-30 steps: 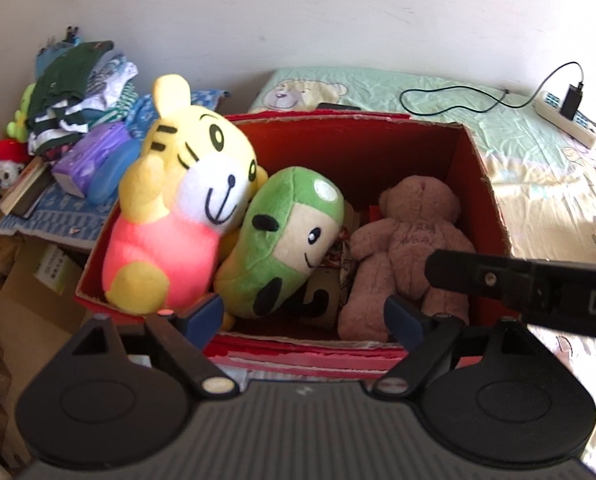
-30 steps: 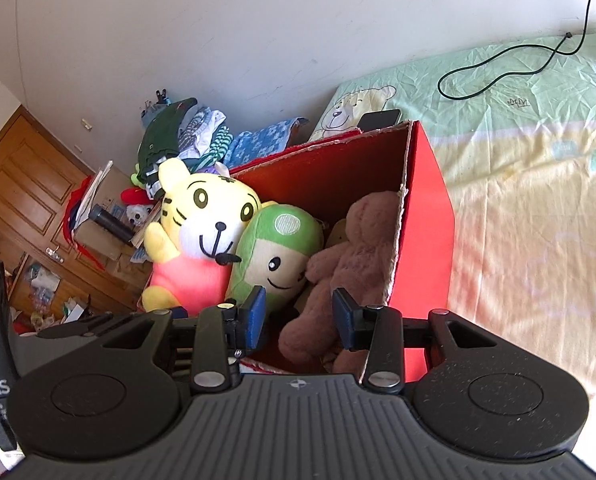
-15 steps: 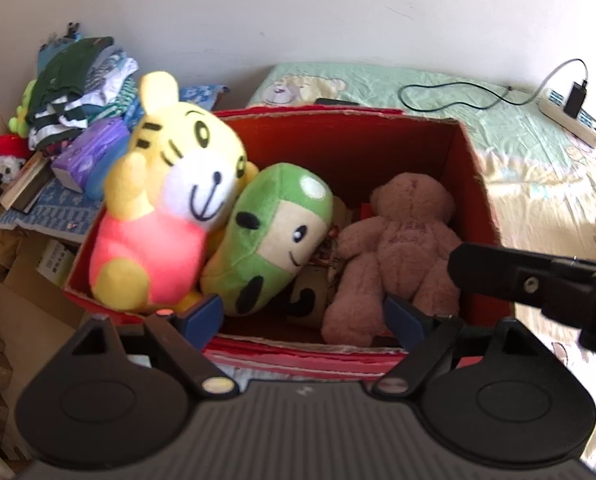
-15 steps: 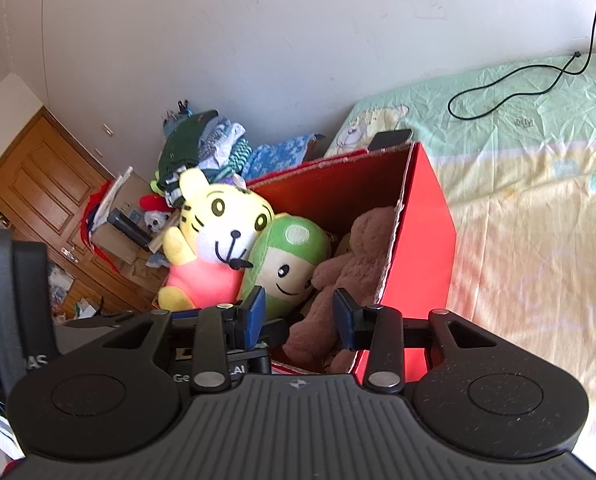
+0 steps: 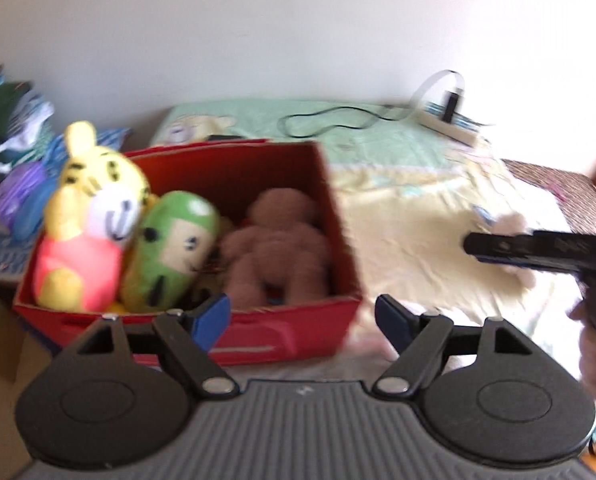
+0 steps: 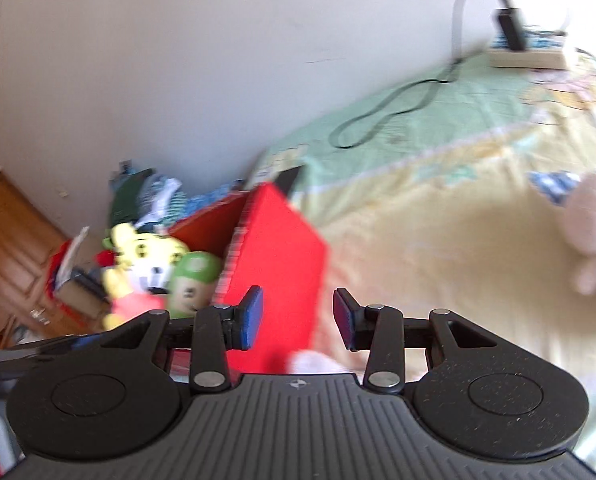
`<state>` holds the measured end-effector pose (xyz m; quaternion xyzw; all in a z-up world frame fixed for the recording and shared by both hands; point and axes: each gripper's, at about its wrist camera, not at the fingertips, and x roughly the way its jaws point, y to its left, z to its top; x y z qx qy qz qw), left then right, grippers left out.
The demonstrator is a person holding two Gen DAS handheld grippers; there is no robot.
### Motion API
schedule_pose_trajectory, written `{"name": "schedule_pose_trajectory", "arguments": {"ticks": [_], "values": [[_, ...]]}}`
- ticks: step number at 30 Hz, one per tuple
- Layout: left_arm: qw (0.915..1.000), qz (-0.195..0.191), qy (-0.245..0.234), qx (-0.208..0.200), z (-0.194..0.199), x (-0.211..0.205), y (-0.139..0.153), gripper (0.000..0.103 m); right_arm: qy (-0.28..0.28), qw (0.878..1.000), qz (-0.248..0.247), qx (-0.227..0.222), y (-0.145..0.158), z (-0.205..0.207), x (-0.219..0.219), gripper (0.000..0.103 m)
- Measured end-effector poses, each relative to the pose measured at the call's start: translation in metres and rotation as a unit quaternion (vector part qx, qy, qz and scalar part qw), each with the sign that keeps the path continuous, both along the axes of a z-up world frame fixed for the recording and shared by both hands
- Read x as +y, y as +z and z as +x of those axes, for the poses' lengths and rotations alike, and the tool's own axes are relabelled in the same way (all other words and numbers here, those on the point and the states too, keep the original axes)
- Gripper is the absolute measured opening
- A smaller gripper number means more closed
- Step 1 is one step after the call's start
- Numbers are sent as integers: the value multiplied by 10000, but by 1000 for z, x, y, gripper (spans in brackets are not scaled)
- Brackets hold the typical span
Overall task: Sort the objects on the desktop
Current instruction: 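Withdraw the right gripper from the box toward the small white bunny, then lower the right gripper around the small white bunny with plaid ears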
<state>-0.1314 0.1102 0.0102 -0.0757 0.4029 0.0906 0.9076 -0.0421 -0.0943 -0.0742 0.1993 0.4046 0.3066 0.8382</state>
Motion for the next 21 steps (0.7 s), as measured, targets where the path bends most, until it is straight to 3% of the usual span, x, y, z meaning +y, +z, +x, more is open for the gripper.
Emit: {"name": "schedule_pose_trajectory", "arguments": {"ticks": [4,9,14,21], "values": [[9978,-65,-643,157,-1,-36,-14,83,-284,9990,-263,241,-13,1,-27,44],[9894,-465,-1217,636,13,-68,-54,87,-229,9983,-373,374,-23,-10,-46,44],[9859,-407,-1100,1192,29,-82,-108,83,29,9986,-479,209,-24,-22,-44,44],[9875,247,-1049,1149,49,-100,-131,81,562,9972,-315,369,-40,-12,-21,44]]}}
